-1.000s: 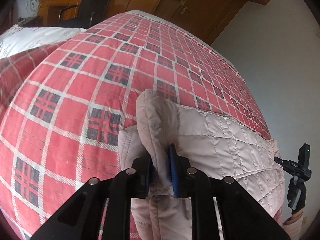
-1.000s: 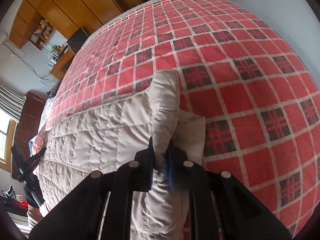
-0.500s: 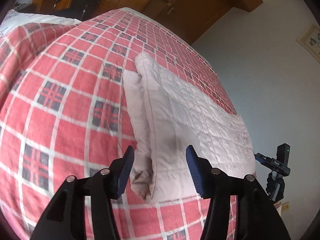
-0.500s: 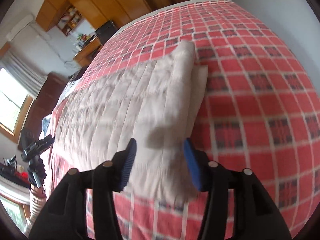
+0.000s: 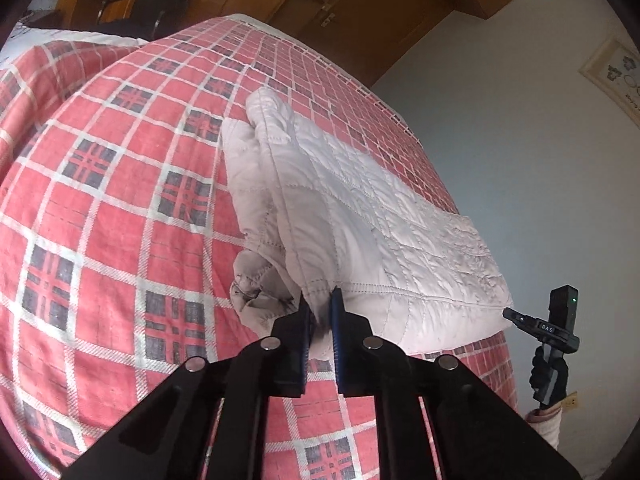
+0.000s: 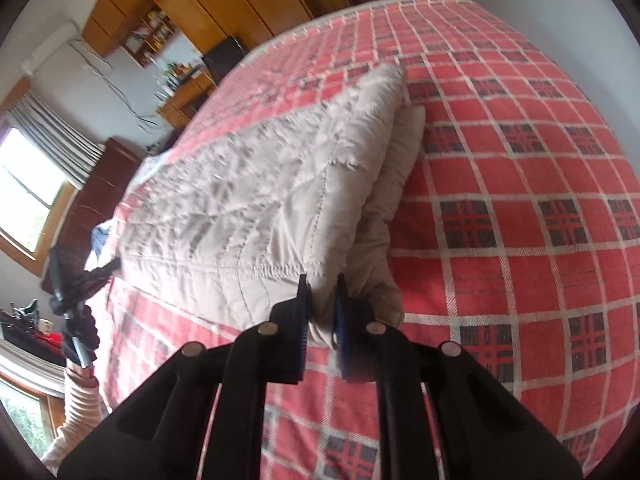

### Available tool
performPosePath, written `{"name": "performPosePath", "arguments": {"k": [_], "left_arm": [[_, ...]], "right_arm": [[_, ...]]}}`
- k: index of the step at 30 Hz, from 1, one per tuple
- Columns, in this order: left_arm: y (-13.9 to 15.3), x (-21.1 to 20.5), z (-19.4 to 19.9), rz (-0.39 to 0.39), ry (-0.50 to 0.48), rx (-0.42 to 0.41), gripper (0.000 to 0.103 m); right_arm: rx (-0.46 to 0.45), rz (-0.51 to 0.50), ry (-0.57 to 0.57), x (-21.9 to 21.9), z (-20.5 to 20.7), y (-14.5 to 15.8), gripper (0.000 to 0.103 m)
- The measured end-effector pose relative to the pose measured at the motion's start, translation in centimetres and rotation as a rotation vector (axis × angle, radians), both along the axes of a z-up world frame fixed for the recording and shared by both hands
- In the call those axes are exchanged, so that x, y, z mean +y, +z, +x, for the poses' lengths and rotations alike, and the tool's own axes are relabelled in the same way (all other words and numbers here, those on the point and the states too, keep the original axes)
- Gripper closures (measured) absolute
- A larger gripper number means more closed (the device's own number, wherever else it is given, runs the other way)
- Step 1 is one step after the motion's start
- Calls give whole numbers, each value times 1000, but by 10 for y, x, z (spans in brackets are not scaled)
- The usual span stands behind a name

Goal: Fold large clothes

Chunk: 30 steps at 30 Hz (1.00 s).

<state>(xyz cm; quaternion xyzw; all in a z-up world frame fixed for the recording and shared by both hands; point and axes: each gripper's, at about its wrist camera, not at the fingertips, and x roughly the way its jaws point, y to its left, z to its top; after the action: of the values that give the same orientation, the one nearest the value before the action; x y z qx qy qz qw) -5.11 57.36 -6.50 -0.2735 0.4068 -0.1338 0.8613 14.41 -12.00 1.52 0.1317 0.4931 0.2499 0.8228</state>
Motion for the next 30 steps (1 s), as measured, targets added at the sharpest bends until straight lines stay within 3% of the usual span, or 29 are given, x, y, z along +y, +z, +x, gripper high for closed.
{"name": "performPosePath", "arguments": {"k": [3, 8, 13, 16, 17, 18, 21, 23, 30], "left_arm": [[-1, 0, -4, 25, -10, -1, 94], [-31, -1, -1, 53, -17, 69, 94], [-37, 0, 4, 42, -20, 84, 92], [-25, 3, 3, 53, -20, 75, 80], [-19, 4, 1, 57, -23, 65, 65], [-13, 7, 1, 61, -20, 52, 60], [0, 16, 7, 48, 1, 29, 43], [1, 23, 18, 25, 5, 36, 37], [-26, 40, 61, -83, 11, 104, 35]], "right_arm": [[12, -21, 3, 0, 1, -3, 93], [91, -78, 9, 5, 6, -38, 93], [99, -53, 9, 3, 7, -42, 89], [85, -29, 5, -4, 8, -32, 72], [75, -6, 2, -7, 7, -27, 57], [57, 14, -8, -11, 8, -20, 48], [33, 49, -38, -19, 17, -8, 35], [51, 115, -38, -23, 30, -8, 31], [134, 165, -69, -26, 69, -35, 25]]}}
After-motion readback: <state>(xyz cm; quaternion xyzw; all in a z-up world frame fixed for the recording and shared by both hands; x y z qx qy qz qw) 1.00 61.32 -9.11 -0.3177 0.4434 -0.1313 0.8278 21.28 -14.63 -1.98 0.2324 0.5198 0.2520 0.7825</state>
